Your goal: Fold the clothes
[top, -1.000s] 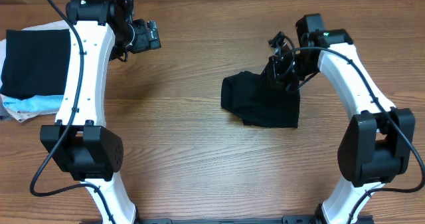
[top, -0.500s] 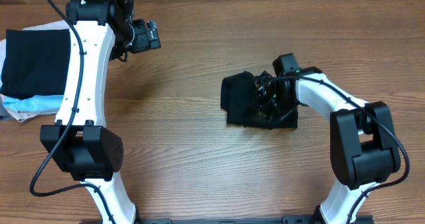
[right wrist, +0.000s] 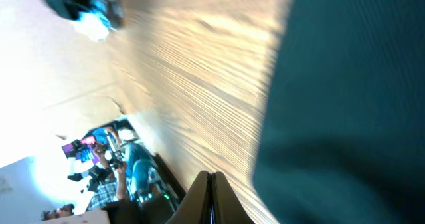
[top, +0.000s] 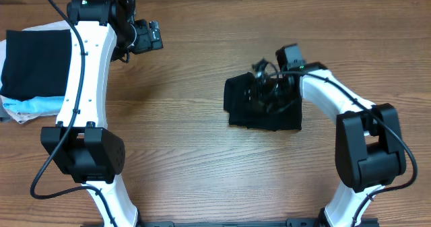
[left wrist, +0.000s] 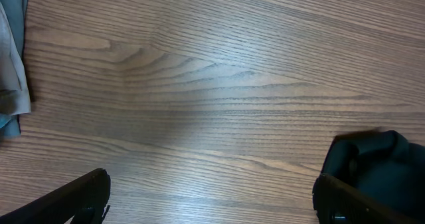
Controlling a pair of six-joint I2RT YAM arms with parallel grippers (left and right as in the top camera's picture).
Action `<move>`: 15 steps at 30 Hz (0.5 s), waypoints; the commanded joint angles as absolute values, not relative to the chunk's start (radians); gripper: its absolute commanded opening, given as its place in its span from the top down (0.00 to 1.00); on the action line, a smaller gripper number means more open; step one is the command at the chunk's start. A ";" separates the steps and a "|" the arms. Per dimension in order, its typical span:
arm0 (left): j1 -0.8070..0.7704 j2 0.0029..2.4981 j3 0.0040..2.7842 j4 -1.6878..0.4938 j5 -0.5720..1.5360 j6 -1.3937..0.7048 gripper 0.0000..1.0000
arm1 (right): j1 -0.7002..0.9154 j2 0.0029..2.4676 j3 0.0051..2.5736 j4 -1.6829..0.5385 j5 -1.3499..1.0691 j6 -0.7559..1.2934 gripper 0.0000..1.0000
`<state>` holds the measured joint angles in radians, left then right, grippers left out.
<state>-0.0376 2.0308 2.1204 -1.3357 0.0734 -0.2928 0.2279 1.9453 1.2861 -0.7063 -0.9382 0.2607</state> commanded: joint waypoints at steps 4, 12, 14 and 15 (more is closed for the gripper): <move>-0.039 2.034 2.122 -1.335 0.067 -0.292 0.00 | 0.219 1.893 1.347 -0.657 -0.731 0.265 0.96; -0.039 2.034 2.122 -1.335 0.067 -0.292 0.00 | 0.229 1.950 1.346 -0.627 -0.528 0.316 0.96; -0.039 2.034 2.122 -1.335 0.067 -0.292 0.00 | 0.234 1.974 1.346 -0.613 -0.524 0.315 0.96; -0.039 2.034 2.122 -1.335 0.067 -0.292 0.00 | 0.235 1.989 1.346 -0.599 -0.524 0.311 0.96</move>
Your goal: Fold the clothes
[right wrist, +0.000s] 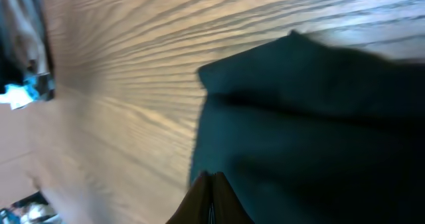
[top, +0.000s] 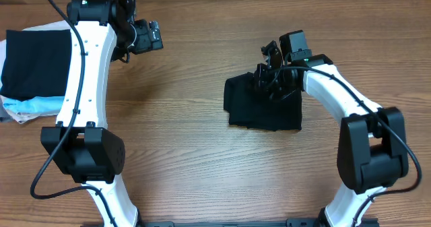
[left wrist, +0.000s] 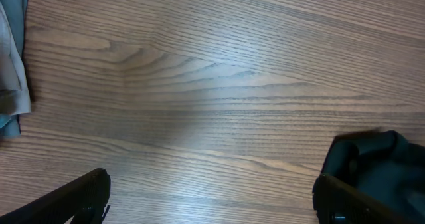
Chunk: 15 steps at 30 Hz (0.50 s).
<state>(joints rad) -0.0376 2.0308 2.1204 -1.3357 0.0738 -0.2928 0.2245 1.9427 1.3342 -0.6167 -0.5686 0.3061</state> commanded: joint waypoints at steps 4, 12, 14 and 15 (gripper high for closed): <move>-0.039 2.034 2.122 -1.335 0.067 -0.292 0.00 | 0.234 2.020 1.346 -0.547 -0.524 0.307 0.96; -0.039 2.034 2.122 -1.335 0.067 -0.292 0.00 | 0.160 1.896 1.492 -0.806 -0.545 0.159 0.96; -0.039 2.034 2.122 -1.335 0.067 -0.292 0.00 | 0.118 1.848 1.530 -0.905 -0.482 0.160 0.96; -0.039 2.034 2.122 -1.335 0.067 -0.292 0.00 | 0.096 1.828 1.541 -0.944 -0.451 0.160 0.96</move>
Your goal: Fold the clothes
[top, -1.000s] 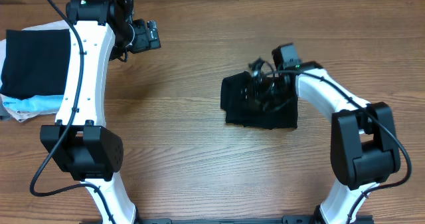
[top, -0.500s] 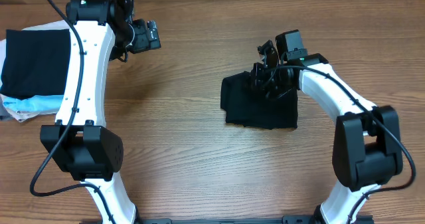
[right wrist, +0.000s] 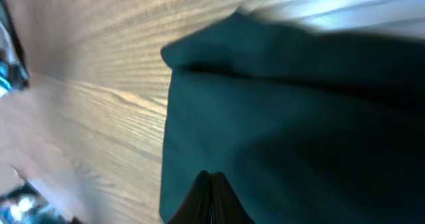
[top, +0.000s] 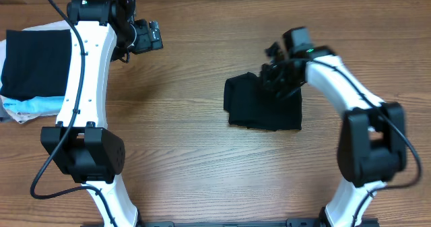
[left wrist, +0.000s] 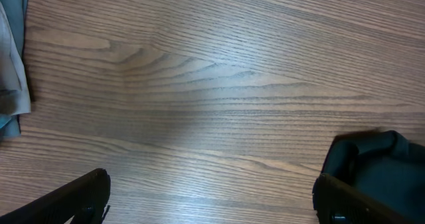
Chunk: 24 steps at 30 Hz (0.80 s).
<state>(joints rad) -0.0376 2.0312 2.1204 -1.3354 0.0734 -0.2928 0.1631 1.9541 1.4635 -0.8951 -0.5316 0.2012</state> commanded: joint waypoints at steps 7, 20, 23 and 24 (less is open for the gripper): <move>-0.039 2.034 2.122 -1.335 0.067 -0.292 0.00 | -0.070 1.792 1.516 -1.078 -0.390 0.160 0.96; -0.039 2.034 2.122 -1.335 0.067 -0.292 0.00 | -0.100 1.794 1.226 -0.687 -0.506 0.160 0.96; -0.041 2.034 2.122 -1.334 0.067 -0.292 0.00 | -0.100 1.794 1.144 -0.586 -0.506 0.160 0.96; -0.041 2.034 2.122 -1.335 0.067 -0.292 0.00 | -0.100 1.794 1.115 -0.546 -0.506 0.160 0.96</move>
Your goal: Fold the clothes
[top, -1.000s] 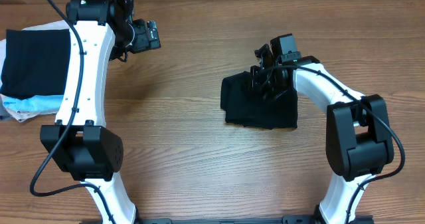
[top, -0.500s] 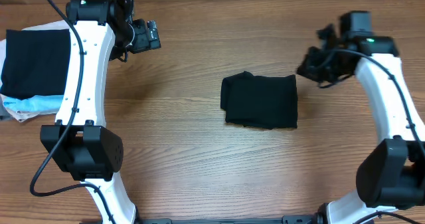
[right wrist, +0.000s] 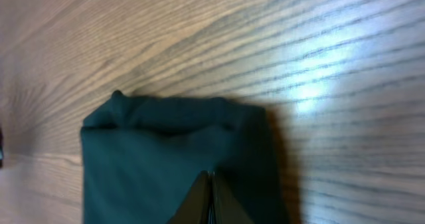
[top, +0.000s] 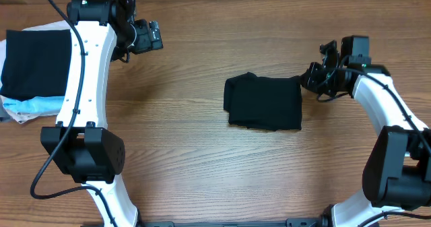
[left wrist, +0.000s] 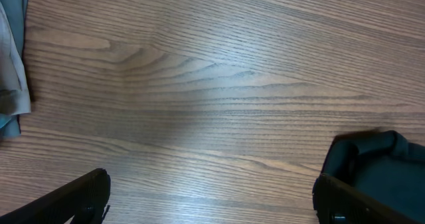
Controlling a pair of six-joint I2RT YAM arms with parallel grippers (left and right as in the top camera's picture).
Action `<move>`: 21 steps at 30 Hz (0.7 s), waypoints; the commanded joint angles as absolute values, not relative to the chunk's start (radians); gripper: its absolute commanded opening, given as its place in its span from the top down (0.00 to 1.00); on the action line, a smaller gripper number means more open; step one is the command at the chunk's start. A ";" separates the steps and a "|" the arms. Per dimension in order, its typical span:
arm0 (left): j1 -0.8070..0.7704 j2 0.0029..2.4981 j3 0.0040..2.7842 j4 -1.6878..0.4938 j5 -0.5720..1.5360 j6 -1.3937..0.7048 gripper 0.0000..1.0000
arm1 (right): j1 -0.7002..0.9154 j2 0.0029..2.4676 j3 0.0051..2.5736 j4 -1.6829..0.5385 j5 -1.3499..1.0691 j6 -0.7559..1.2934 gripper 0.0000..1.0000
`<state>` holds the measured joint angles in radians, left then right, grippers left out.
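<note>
A black garment (top: 264, 102) lies folded into a rough square at mid-table; its corner shows in the left wrist view (left wrist: 392, 159) and it fills the lower half of the right wrist view (right wrist: 166, 157). My right gripper (top: 308, 79) hovers by its top right corner, shut, fingertips pressed together (right wrist: 211, 179) with nothing seen between them. Far to the left, my left gripper (top: 153, 35) hangs open over bare wood, its fingers (left wrist: 73, 197) wide apart.
A stack of folded clothes sits at the left edge: a black piece (top: 37, 62) on white and light blue ones (top: 34, 107). The edge of that stack (left wrist: 12, 71) shows in the left wrist view. Wooden tabletop (top: 182, 153) surrounds the garment.
My right gripper has moved from over the garment's top edge to the right, beside its top right corner. The garment lies flat and uncovered. The left arm has not moved.
My shut right gripper was first low on the middle of the black garment. Later it stood over the upper part, then at the top edge, and now it is off to the right. The garment kept its folded shape and place; the left gripper stayed open.
</note>
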<state>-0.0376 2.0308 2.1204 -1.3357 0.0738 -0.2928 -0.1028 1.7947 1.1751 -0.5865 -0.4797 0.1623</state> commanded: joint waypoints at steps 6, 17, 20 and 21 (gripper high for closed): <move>-0.041 2.034 2.122 -1.335 0.067 -0.292 0.00 | -0.100 1.794 0.957 -0.307 -0.506 0.159 0.96; -0.041 2.034 2.122 -1.335 0.068 -0.292 0.00 | -0.108 1.705 1.047 -0.458 -0.629 0.160 0.96; -0.041 2.034 2.122 -1.335 0.068 -0.292 0.00 | -0.105 1.639 1.053 -0.564 -0.704 0.160 0.96; -0.041 2.034 2.122 -1.335 0.067 -0.292 0.00 | -0.103 1.622 1.053 -0.599 -0.745 0.159 0.96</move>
<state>-0.0376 2.0312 2.1204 -1.3357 0.0738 -0.2928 -0.1047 1.6985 1.0180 -0.5663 -0.6308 0.1642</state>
